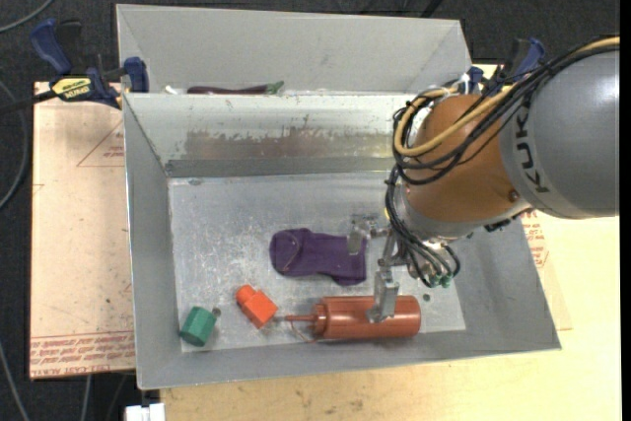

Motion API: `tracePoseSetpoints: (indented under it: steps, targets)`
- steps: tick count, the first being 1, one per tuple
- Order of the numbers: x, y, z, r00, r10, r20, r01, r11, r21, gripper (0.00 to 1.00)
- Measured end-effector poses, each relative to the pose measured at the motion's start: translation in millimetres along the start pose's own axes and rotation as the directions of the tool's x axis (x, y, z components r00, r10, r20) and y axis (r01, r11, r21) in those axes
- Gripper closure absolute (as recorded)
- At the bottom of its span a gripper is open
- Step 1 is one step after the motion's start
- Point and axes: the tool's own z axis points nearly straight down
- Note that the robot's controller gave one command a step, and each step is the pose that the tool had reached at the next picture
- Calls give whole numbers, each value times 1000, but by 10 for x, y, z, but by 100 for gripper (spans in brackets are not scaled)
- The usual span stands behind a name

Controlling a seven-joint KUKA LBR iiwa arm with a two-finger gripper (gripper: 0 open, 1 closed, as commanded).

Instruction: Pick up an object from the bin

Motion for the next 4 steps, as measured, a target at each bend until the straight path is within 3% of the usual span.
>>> tracePoseSetpoints:
  steps: [1, 2, 3, 4]
  targets:
    - [-427, -109, 60, 999, 44, 9, -44, 999, 4, 0]
    - [-577, 468, 639, 981, -195, 2, 195, 981, -2, 100]
    - [-577, 468, 639, 981, -195, 2, 195, 981, -2, 100]
    - [-519, 504, -769, 969, -248, 7, 248, 969, -2, 100]
